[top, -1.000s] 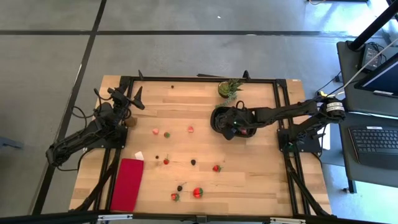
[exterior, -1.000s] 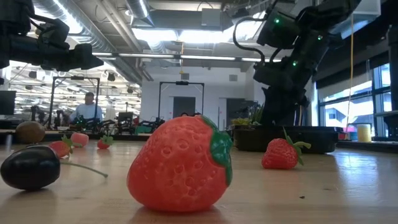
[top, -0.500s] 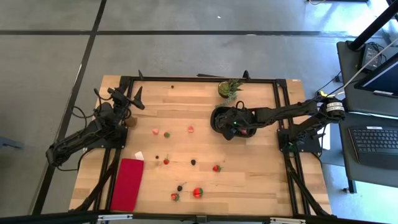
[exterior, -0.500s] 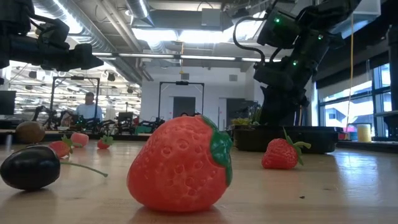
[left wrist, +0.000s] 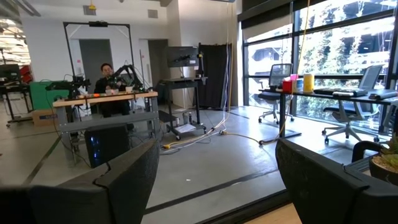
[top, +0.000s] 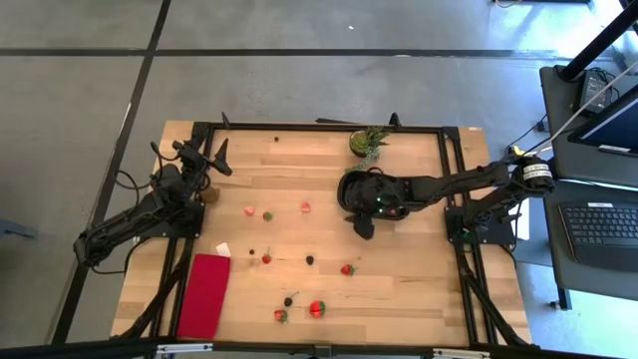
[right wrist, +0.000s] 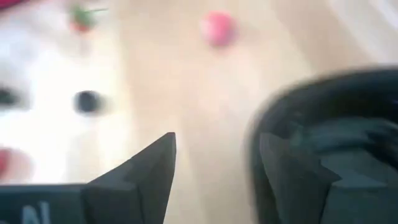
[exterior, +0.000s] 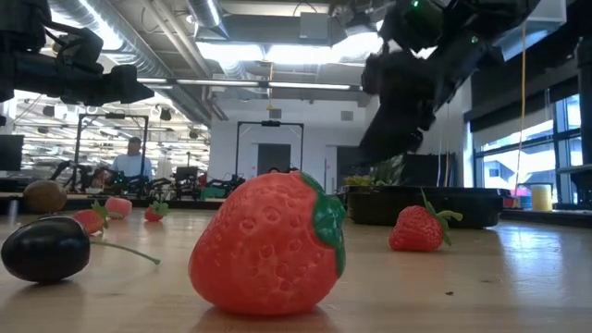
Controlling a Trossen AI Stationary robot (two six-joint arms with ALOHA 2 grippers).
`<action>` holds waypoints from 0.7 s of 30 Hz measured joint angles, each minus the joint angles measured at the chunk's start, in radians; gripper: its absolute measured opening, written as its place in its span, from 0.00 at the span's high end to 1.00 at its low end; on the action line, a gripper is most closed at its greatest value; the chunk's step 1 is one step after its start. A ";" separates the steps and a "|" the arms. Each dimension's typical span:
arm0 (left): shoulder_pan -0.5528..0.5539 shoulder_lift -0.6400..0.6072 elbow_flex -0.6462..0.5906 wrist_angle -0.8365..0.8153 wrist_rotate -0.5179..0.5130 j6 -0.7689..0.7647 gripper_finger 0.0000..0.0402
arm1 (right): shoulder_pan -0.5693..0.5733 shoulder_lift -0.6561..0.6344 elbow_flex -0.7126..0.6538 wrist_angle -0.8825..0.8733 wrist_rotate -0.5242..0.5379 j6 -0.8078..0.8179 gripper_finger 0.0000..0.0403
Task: Pick and placing Produce into tupperware
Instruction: Put the red strawberry into the of the black bin
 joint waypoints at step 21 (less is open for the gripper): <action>0.000 0.000 0.000 -0.001 0.000 -0.001 0.21 | 0.305 0.013 0.000 0.232 -0.001 0.040 0.42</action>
